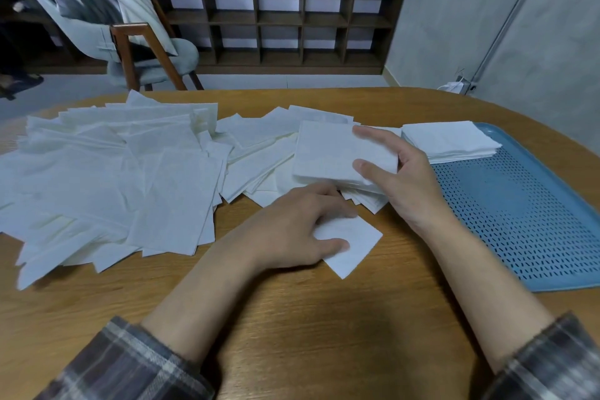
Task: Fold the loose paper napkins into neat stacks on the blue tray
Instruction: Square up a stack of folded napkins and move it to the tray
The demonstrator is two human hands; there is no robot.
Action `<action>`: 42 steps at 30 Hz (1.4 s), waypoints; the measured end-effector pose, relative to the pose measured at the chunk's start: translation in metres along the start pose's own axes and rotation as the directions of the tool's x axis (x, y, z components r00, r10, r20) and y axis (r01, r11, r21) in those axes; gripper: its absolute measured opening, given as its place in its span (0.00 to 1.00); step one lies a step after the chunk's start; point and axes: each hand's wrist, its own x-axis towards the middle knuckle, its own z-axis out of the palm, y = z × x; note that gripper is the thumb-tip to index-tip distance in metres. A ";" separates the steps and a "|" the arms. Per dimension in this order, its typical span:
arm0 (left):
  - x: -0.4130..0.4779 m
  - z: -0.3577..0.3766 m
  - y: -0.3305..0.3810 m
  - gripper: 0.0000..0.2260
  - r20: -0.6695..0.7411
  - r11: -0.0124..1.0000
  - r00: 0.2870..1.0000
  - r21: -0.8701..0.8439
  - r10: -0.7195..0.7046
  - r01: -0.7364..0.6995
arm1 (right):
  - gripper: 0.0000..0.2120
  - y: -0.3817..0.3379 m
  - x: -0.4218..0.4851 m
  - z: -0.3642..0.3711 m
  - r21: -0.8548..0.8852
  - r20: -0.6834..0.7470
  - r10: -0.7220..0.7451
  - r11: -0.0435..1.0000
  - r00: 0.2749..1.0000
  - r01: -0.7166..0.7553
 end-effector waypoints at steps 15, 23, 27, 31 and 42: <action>-0.005 -0.012 0.012 0.17 -0.350 0.965 0.936 -0.256 -0.033 -0.062 | 0.16 -0.002 0.000 0.002 0.175 0.027 0.025 0.984 0.999 -0.030; -0.004 -0.018 0.013 0.19 -0.421 0.952 0.887 -0.299 -0.191 0.064 | 0.08 -0.005 -0.007 0.008 0.096 0.193 -0.016 0.995 0.981 -0.003; -0.004 -0.020 0.005 0.12 -0.467 0.933 0.843 -0.345 -0.266 0.103 | 0.07 -0.003 -0.002 0.003 0.210 0.028 0.095 0.973 0.995 -0.098; -0.006 -0.032 0.000 0.20 -0.565 0.809 0.736 -0.587 -0.374 -0.040 | 0.06 -0.004 0.000 -0.002 0.361 0.051 0.188 0.912 0.981 -0.194; 0.002 -0.019 -0.007 0.04 -0.536 0.797 0.757 -0.603 -0.375 -0.032 | 0.20 -0.011 -0.003 0.007 0.472 0.199 0.201 0.838 0.959 -0.273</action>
